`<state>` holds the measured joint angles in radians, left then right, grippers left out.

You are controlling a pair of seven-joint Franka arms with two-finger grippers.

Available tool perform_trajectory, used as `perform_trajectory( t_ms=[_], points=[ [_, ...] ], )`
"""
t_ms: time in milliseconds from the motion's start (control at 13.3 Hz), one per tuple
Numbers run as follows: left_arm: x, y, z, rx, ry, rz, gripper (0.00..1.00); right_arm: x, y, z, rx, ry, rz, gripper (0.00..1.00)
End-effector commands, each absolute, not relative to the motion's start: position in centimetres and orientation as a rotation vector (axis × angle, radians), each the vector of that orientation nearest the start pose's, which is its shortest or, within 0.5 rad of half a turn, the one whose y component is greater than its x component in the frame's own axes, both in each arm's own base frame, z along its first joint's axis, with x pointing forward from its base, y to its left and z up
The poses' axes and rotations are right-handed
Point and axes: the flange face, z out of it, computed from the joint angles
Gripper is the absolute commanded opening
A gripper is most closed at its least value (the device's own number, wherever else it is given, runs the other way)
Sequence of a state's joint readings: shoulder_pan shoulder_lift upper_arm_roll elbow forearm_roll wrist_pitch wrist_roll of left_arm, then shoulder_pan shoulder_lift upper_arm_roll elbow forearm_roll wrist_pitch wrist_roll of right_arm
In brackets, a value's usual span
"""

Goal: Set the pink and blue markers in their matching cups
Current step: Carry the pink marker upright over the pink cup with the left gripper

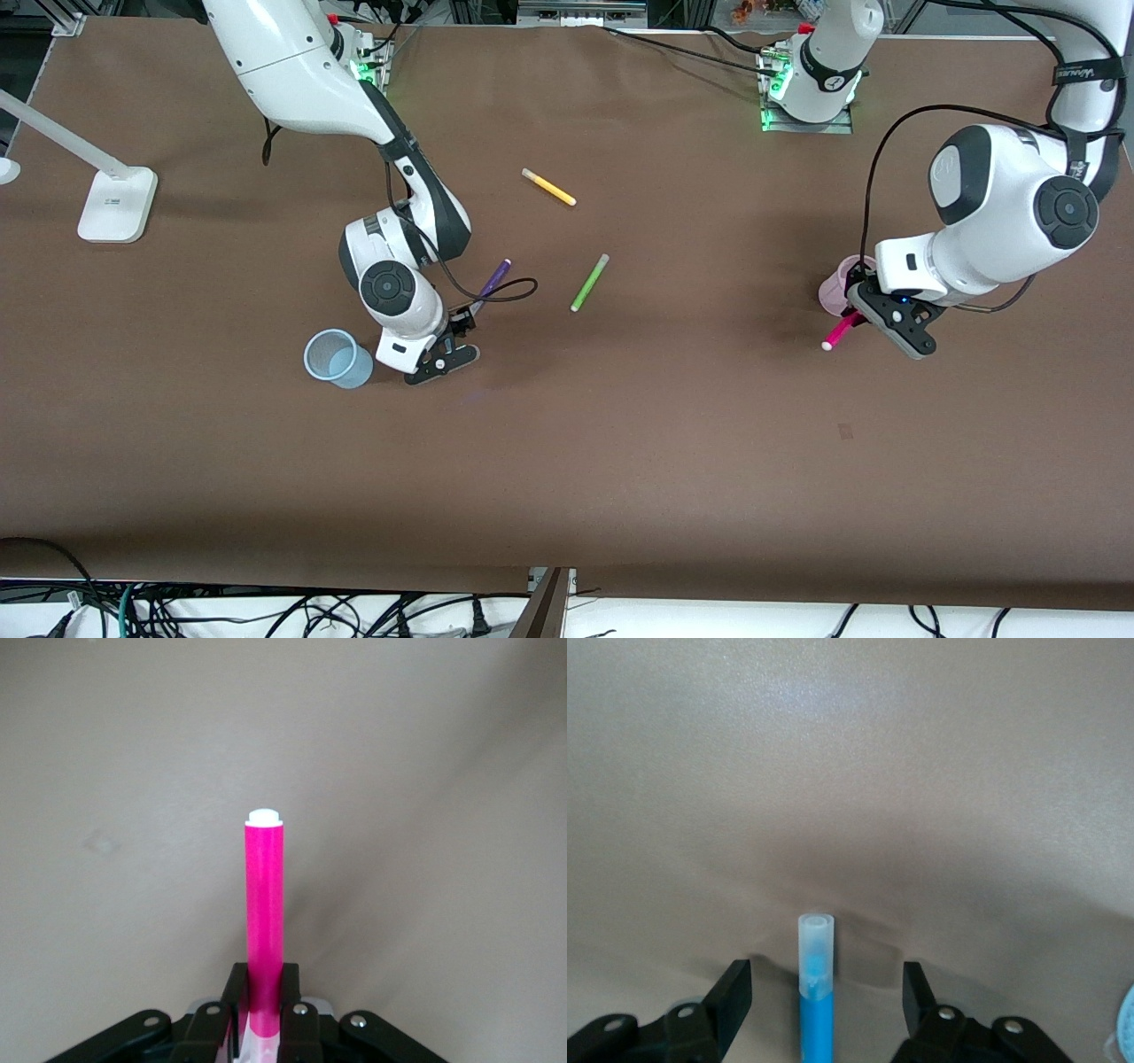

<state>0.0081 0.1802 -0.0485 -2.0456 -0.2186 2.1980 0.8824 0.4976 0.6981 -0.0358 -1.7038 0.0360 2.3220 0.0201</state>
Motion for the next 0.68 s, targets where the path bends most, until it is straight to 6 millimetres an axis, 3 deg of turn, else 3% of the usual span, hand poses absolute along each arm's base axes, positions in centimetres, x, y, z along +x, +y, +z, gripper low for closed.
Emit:
perform_trajectory(
  t_ms=[0,151,302,603],
  points=[
    [55.3,1.7,34.1,-3.098,1.397,-0.209,0.0,58.8,29.8,18.3,-3.081,-0.64,0.118,0.46],
    [53.5,4.1,31.8,-3.161,1.465,-0.297,0.0,58.8,29.8,18.3,-3.081,-0.64,0.118,0.42],
    [52.2,5.3,30.3,-3.175,1.537,-0.384,0.0,58.8,29.8,18.2,-3.081,-0.64,0.118,0.38],
    [50.4,6.8,28.2,-3.211,1.576,-0.456,0.0,59.2,29.9,19.0,-3.077,-0.642,0.094,0.14]
  ],
)
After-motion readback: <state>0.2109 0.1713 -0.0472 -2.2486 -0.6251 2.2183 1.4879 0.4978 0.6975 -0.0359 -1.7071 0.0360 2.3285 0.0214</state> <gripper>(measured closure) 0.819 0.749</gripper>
